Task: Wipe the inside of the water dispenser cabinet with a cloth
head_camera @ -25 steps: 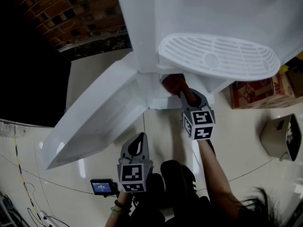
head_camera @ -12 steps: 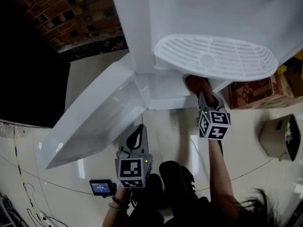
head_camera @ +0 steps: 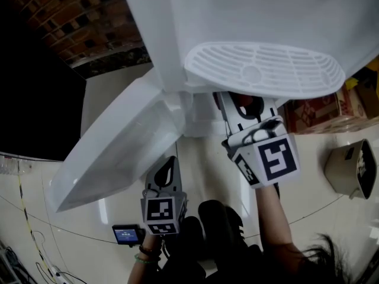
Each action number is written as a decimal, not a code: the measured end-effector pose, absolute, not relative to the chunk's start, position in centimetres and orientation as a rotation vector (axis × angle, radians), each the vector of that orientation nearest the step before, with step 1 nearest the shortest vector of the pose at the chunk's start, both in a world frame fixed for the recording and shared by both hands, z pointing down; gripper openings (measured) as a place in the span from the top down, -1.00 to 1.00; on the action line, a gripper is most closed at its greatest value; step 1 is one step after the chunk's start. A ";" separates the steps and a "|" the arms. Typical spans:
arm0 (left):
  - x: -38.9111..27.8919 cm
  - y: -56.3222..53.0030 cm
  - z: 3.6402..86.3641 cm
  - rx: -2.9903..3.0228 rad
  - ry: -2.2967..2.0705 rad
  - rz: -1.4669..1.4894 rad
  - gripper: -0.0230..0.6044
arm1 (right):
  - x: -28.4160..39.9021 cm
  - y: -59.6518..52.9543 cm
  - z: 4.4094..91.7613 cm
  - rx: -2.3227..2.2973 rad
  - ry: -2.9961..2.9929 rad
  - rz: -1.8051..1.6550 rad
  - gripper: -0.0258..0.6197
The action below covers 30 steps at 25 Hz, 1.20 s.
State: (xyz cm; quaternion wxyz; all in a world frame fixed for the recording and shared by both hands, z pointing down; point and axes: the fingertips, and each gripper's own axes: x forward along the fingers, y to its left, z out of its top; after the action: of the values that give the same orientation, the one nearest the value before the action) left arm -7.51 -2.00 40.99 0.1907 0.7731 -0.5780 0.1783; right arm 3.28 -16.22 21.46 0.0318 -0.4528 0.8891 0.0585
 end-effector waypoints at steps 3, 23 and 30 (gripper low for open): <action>-7.6 -1.9 41.0 2.170 -1.625 0.499 0.92 | 1.7 -16.2 22.2 -1.334 2.783 0.186 0.70; -8.5 -1.6 40.8 2.152 -1.642 0.476 0.92 | 0.9 -15.3 39.1 -1.385 3.109 -0.236 0.70; -8.7 -1.5 41.0 2.143 -1.643 0.483 0.92 | 3.2 -21.8 24.9 -1.402 2.836 0.080 0.70</action>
State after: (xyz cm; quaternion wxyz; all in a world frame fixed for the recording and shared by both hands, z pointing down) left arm -8.71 -1.55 41.03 0.1977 0.7657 -0.5871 0.1727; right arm 3.22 -21.83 24.91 -0.0116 -0.4429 0.8961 0.0252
